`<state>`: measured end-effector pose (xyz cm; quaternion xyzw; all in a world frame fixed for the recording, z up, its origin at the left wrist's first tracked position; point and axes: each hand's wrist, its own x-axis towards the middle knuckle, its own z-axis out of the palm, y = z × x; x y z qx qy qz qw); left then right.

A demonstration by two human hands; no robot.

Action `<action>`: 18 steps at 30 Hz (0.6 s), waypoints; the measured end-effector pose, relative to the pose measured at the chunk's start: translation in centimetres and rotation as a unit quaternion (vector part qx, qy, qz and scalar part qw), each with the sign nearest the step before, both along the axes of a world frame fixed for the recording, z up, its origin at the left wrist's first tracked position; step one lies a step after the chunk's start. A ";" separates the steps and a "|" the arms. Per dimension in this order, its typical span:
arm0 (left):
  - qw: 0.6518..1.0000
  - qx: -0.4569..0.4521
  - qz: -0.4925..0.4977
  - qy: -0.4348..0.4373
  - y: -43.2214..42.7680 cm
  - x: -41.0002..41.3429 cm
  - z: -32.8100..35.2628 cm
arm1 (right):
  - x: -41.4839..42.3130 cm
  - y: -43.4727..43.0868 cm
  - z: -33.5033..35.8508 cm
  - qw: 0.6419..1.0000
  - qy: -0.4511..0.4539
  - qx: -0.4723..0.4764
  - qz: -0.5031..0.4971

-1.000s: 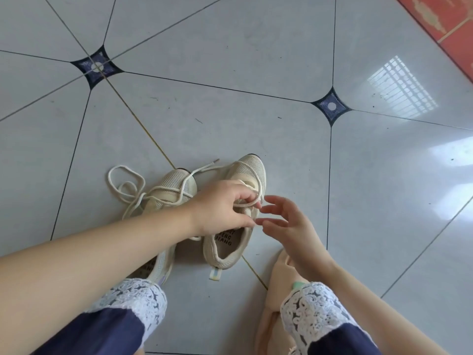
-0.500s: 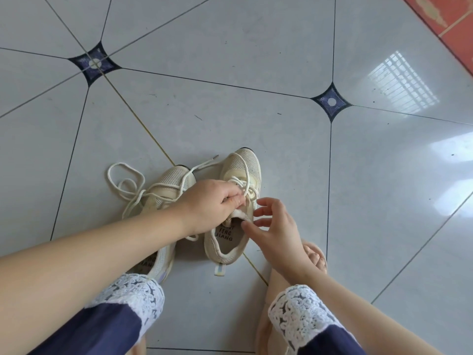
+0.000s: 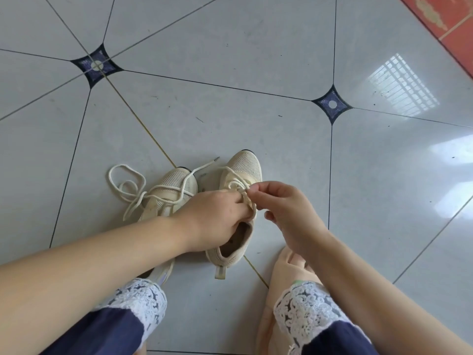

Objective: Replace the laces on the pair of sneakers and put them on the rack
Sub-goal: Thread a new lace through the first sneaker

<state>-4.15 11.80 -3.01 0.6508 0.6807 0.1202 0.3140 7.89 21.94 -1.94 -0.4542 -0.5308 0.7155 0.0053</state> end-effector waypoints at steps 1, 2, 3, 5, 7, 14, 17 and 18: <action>0.998 -0.025 0.043 -0.046 0.1 -0.1 0.1 | -0.1 0.2 0.3 0.999 0.015 -0.033 -0.016; 0.984 -0.066 0.115 -0.116 0.5 -0.4 0.4 | 0.0 0.3 0.5 0.998 0.031 -0.054 -0.029; 0.950 -0.112 0.204 -0.209 0.9 -0.7 0.7 | 0.2 0.3 0.7 0.997 0.041 -0.055 -0.031; 0.824 -0.191 0.327 -0.422 1.5 -1.7 1.2 | 0.8 -0.3 1.0 0.999 0.040 -0.013 0.003; 0.711 -0.236 0.362 -0.555 1.9 -2.7 1.5 | 1.3 -1.5 1.1 0.999 0.032 0.012 0.040; 0.662 -0.123 0.456 -0.582 3.8 -3.5 2.7 | 1.8 -4.7 0.9 0.968 -0.023 0.164 0.189; 0.747 -0.102 0.403 -0.518 3.9 -3.3 2.7 | 1.9 -4.0 0.5 0.978 -0.021 0.165 0.129; 0.793 -0.101 0.374 -0.470 3.7 -2.9 2.6 | 2.0 -3.6 0.2 0.983 -0.037 0.161 0.077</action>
